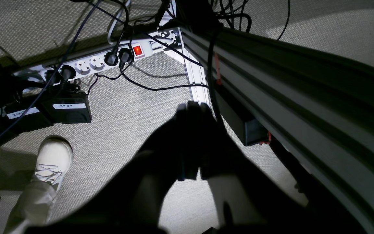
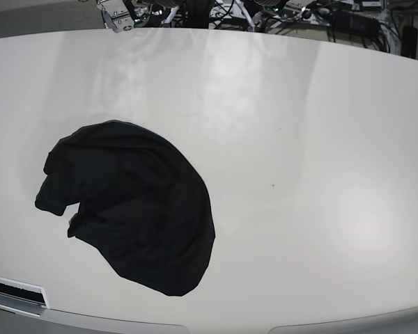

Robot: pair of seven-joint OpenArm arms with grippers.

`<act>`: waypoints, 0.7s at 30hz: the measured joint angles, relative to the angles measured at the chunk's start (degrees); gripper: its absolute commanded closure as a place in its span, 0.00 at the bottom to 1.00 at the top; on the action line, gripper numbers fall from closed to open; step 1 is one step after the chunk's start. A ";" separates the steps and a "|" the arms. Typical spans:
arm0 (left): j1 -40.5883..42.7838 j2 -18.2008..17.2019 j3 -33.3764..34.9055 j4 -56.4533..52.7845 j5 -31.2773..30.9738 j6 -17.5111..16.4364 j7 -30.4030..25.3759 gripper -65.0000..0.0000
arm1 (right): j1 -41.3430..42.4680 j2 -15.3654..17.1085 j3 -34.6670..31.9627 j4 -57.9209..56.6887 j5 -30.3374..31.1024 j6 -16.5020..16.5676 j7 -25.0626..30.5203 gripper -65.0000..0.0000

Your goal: Layout the t-shirt on the table in an organized manner, then fold the t-shirt properly

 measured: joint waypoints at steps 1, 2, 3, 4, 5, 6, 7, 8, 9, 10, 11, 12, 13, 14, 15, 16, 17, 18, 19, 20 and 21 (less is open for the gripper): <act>0.00 0.00 0.00 0.02 0.00 0.00 0.00 1.00 | 0.00 0.00 0.00 0.00 0.00 0.00 0.00 1.00; 0.00 0.00 0.00 0.02 0.00 0.00 -0.02 1.00 | 0.00 0.00 0.00 0.00 0.00 0.00 0.00 1.00; 0.00 0.00 0.00 0.02 0.00 0.00 -0.02 1.00 | 0.00 0.00 0.00 0.00 0.00 0.00 0.00 1.00; 0.00 0.00 0.00 0.02 0.00 0.00 0.00 1.00 | 0.00 0.00 0.00 0.00 0.00 0.00 0.00 1.00; 0.00 0.00 0.00 0.04 0.00 0.00 -0.02 1.00 | 0.00 0.00 0.00 0.00 0.00 0.00 0.00 1.00; 0.00 0.00 0.00 0.04 0.00 -0.02 -0.02 1.00 | 0.00 0.00 0.00 0.00 0.00 0.00 0.00 1.00; 0.00 0.00 0.00 0.04 0.00 0.00 -0.02 1.00 | 0.00 0.00 0.00 0.00 0.00 0.00 0.00 1.00; 0.00 0.00 0.00 0.04 0.00 -0.02 -0.02 1.00 | 0.00 0.00 0.00 0.00 0.00 0.00 0.00 1.00; 0.00 0.00 0.00 0.04 0.00 0.00 -0.02 1.00 | 0.00 0.02 0.00 0.00 0.00 0.00 0.00 1.00; 0.00 0.00 0.00 0.04 0.00 -0.02 -0.02 1.00 | 0.00 0.00 0.00 0.00 0.00 0.00 0.00 1.00; 0.00 0.00 0.00 0.04 0.00 -0.02 -0.02 1.00 | 0.00 0.00 0.00 0.00 0.00 0.00 0.00 1.00; 0.00 0.00 0.00 0.04 0.00 0.00 -0.02 1.00 | 0.00 0.00 0.00 0.00 0.00 0.00 0.00 1.00; 0.00 0.00 0.00 0.04 0.00 -0.02 -0.02 1.00 | 0.00 0.00 0.00 0.00 0.00 0.00 0.00 1.00; 0.00 0.00 0.00 0.04 0.00 0.00 -0.02 1.00 | 0.00 0.00 0.00 0.00 0.00 0.00 0.00 1.00; 0.00 0.00 0.00 0.04 0.00 -0.02 -0.02 1.00 | 0.00 0.00 0.00 0.00 0.00 0.02 0.00 1.00; 0.00 0.00 0.00 0.13 0.00 0.00 -0.02 1.00 | 0.00 0.00 0.00 0.00 0.00 0.00 0.00 1.00; 0.02 -0.02 0.00 0.44 0.02 0.00 0.00 1.00 | 0.00 0.00 0.00 0.00 0.00 0.02 0.00 1.00; 0.02 -0.02 0.00 0.74 0.00 -0.02 0.00 1.00 | 0.00 0.00 0.00 0.00 0.00 0.02 0.00 1.00; 0.00 0.00 0.00 1.03 0.00 0.00 0.00 1.00 | 0.00 0.00 0.00 0.00 0.00 0.02 0.00 1.00; 0.00 0.00 0.00 1.36 0.00 0.00 -0.02 1.00 | 0.00 0.00 0.00 0.00 0.00 0.02 0.00 1.00; 0.00 0.00 0.00 1.70 0.00 -0.02 -0.04 1.00 | 0.00 0.00 0.00 0.00 0.00 0.22 0.00 1.00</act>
